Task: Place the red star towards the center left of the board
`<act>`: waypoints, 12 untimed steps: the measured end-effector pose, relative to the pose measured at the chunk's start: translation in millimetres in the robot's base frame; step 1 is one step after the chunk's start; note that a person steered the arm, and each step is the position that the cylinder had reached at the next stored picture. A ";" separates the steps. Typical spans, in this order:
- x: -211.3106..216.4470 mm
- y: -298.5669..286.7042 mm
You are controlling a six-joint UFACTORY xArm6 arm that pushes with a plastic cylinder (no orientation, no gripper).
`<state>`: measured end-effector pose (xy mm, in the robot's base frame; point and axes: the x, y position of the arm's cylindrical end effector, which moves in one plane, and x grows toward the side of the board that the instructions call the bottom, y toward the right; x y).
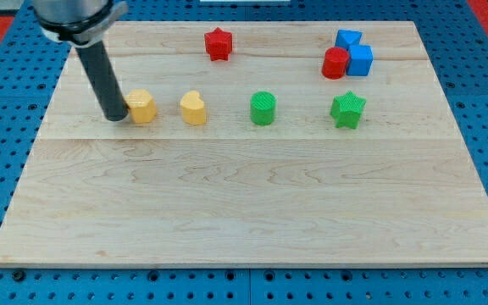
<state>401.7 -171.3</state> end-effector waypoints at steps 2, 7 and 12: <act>-37.3 -52.0; -177.9 69.3; -110.2 78.0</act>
<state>291.5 -93.3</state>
